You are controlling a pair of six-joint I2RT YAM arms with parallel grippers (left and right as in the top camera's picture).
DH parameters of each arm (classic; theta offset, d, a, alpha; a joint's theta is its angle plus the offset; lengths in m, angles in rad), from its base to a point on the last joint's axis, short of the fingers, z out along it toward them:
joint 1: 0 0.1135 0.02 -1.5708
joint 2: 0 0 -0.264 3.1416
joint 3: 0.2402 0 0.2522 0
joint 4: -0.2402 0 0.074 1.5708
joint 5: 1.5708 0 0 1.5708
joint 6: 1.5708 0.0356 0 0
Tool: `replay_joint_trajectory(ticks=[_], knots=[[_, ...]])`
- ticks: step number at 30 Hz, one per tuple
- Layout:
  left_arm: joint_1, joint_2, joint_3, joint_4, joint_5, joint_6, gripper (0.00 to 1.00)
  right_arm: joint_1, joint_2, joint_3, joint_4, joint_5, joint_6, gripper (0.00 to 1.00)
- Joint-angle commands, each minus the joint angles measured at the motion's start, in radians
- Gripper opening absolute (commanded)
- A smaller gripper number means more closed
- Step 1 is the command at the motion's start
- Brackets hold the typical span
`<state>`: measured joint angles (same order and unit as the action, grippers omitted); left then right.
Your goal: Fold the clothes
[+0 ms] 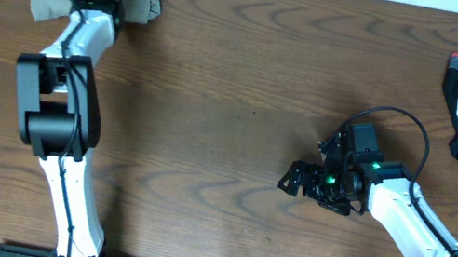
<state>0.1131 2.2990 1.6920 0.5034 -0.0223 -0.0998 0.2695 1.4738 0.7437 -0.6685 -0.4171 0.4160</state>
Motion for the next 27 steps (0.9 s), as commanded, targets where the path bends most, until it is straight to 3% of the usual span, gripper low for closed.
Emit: replay_joint_trajectory(ticks=[1,15,21,27], knots=[[0.005,0.068,0.008,0.021,0.006,0.014,0.98,-0.006,-0.013,-0.002,-0.006,0.002,-0.014,0.99],[0.049,0.240,0.008,0.060,-0.031,0.014,0.98,-0.006,-0.013,-0.002,0.000,0.002,-0.013,0.99],[0.046,0.184,0.008,0.112,-0.023,0.013,0.98,-0.006,-0.013,-0.002,-0.001,0.002,-0.005,0.99],[0.029,0.082,0.010,0.164,0.097,0.013,0.98,-0.006,-0.013,-0.002,0.000,0.002,-0.005,0.99]])
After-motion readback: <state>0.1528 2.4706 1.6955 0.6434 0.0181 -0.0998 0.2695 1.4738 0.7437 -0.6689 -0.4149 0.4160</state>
